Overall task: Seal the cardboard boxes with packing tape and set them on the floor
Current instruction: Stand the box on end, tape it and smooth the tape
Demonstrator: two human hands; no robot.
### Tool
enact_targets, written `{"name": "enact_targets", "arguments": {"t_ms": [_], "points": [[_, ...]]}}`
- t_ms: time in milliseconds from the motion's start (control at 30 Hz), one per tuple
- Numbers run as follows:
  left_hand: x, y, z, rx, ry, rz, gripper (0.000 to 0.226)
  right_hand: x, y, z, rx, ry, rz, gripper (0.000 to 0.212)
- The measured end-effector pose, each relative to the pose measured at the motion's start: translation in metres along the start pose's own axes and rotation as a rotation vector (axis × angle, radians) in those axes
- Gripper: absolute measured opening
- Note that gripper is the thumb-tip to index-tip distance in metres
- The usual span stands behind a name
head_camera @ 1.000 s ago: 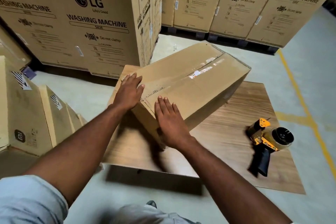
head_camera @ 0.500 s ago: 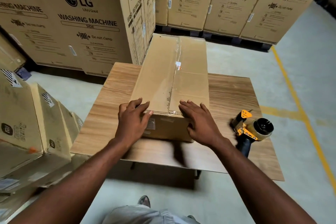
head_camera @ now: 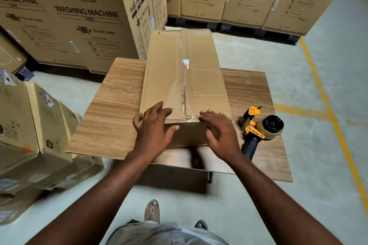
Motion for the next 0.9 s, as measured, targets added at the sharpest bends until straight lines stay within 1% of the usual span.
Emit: {"name": "enact_targets", "arguments": {"t_ms": [67,100,133,233,267,300,333,400,433,467,500,533,600,633,667,700,767,833,900], "points": [[-0.018,-0.008,-0.014,0.028,-0.083,-0.054,0.059,-0.009,0.003,0.022,-0.25,-0.232,-0.152,0.036],[-0.024,-0.011,-0.02,0.038,-0.119,-0.061,0.064,-0.018,0.007,0.031,-0.363,-0.31,-0.245,0.034],[-0.026,-0.012,-0.026,0.041,-0.157,-0.055,0.067,-0.026,0.011,0.039,-0.463,-0.373,-0.347,0.034],[-0.025,-0.011,-0.032,0.011,-0.235,-0.017,0.072,-0.092,0.041,0.048,-0.705,-0.51,-0.712,0.033],[-0.025,-0.01,-0.032,0.005,-0.247,-0.01,0.075,-0.123,0.056,0.048,-0.727,-0.493,-0.863,0.023],[-0.025,-0.009,-0.033,0.005,-0.261,-0.004,0.079,-0.149,0.071,0.049,-0.691,-0.449,-1.008,0.008],[-0.026,-0.01,-0.035,0.01,-0.275,0.003,0.084,-0.172,0.087,0.049,-0.615,-0.363,-1.172,0.016],[-0.028,-0.011,-0.036,0.021,-0.281,0.027,0.09,-0.205,0.124,0.048,-0.424,-0.229,-1.478,0.055],[-0.029,-0.012,-0.037,0.024,-0.272,0.04,0.088,-0.215,0.136,0.047,-0.361,-0.223,-1.569,0.068],[-0.031,-0.012,-0.037,0.023,-0.262,0.054,0.085,-0.222,0.141,0.044,-0.308,-0.279,-1.599,0.071],[-0.032,-0.012,-0.037,0.015,-0.257,0.067,0.081,-0.23,0.139,0.038,-0.271,-0.403,-1.574,0.065],[-0.032,-0.012,-0.036,0.007,-0.263,0.077,0.079,-0.235,0.137,0.03,-0.238,-0.565,-1.536,0.053],[-0.033,-0.01,-0.036,-0.003,-0.301,0.071,0.079,-0.234,0.13,0.014,-0.196,-0.893,-1.5,0.023],[-0.033,-0.009,-0.037,0.0,-0.321,0.062,0.081,-0.231,0.126,0.009,-0.181,-1.011,-1.489,0.013],[-0.033,-0.009,-0.038,0.009,-0.335,0.054,0.084,-0.232,0.122,0.004,-0.169,-1.099,-1.485,0.008],[-0.033,-0.008,-0.038,0.02,-0.342,0.05,0.087,-0.232,0.119,0.001,-0.16,-1.15,-1.485,0.006],[-0.031,-0.009,-0.038,0.034,-0.337,0.049,0.092,-0.235,0.113,-0.007,-0.122,-1.254,-1.468,0.012],[-0.031,-0.009,-0.037,0.04,-0.321,0.06,0.09,-0.241,0.109,-0.013,-0.112,-1.315,-1.453,0.015],[-0.032,-0.01,-0.036,0.033,-0.31,0.069,0.086,-0.246,0.108,-0.018,-0.082,-1.331,-1.454,0.025]]}}
Point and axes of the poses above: each hand's wrist, its own y-axis away from the middle knuckle, its own z-axis out of the back of the hand, x = y × z, the point moved 7 cm from there along -y, towards the middle knuckle, and after that the axes turned 1 degree about -y, right-handed, at the moved point
